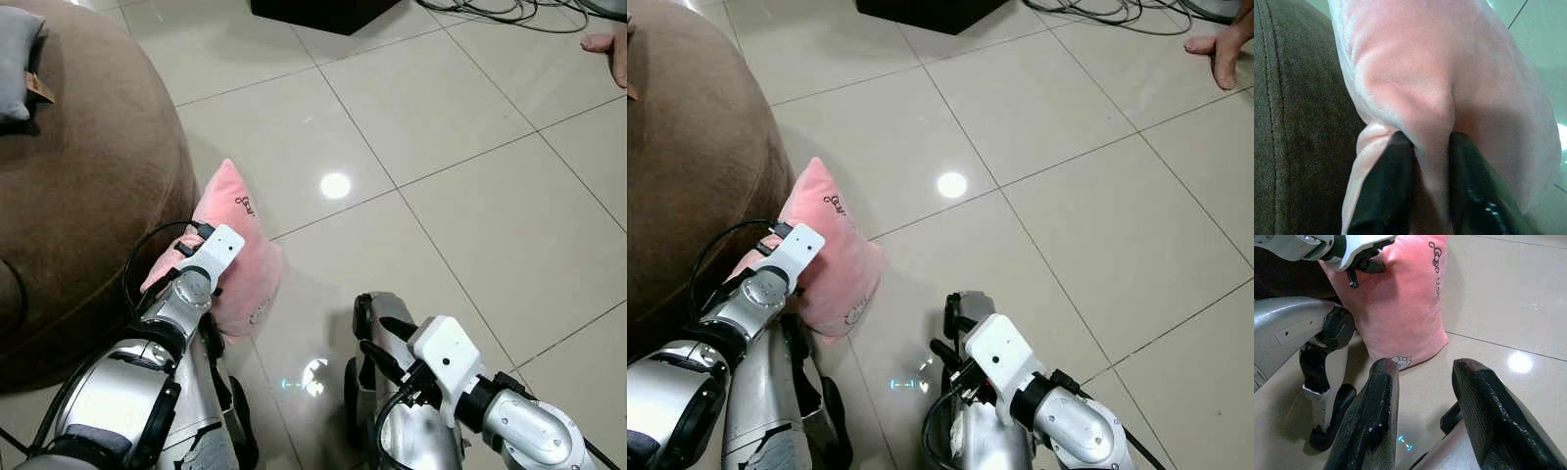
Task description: Move the pillow to the sofa from floor
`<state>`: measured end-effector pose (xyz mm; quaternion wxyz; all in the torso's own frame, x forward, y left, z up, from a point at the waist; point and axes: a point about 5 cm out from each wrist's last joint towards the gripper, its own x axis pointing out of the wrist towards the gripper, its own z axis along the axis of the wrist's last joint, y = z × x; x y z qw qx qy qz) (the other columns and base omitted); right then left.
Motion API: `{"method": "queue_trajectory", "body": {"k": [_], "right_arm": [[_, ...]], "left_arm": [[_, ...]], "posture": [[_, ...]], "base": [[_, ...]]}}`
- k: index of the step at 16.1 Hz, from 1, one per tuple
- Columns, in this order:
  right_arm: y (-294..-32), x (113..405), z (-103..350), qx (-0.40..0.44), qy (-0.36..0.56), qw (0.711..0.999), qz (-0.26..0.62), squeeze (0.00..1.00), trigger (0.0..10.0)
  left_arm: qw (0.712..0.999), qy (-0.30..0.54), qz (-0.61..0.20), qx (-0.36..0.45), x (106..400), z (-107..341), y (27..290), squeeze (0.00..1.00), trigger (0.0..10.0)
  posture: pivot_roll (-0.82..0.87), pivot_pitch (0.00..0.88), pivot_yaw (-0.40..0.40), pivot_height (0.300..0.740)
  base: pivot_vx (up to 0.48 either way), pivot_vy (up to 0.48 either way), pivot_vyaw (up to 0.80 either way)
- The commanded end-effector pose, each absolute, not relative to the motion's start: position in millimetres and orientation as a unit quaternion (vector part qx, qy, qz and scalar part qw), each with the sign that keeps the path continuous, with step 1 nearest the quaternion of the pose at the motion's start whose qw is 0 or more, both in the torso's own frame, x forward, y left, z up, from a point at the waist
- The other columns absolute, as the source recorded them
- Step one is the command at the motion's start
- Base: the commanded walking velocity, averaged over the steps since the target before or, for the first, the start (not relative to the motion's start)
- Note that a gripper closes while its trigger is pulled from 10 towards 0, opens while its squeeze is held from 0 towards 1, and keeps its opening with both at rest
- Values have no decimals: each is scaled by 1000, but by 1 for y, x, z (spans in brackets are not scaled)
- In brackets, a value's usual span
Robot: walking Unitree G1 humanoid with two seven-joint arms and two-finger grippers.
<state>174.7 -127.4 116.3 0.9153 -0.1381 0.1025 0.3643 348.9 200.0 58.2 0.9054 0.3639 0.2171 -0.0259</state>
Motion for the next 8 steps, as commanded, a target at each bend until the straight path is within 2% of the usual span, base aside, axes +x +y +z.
{"method": "queue_trajectory", "body": {"k": [1,8], "right_arm": [[-129,173,114,-144,109,914,363,0,10000],[-130,176,112,-148,108,915,360,0,10000]], "left_arm": [[903,235,-33,359,345,51,199,0,0],[905,233,-31,354,346,52,198,0,0]], "posture": [[-265,292,-55,520],[-258,273,-56,520]], "base": [[0,0,0],[0,0,0]]}}
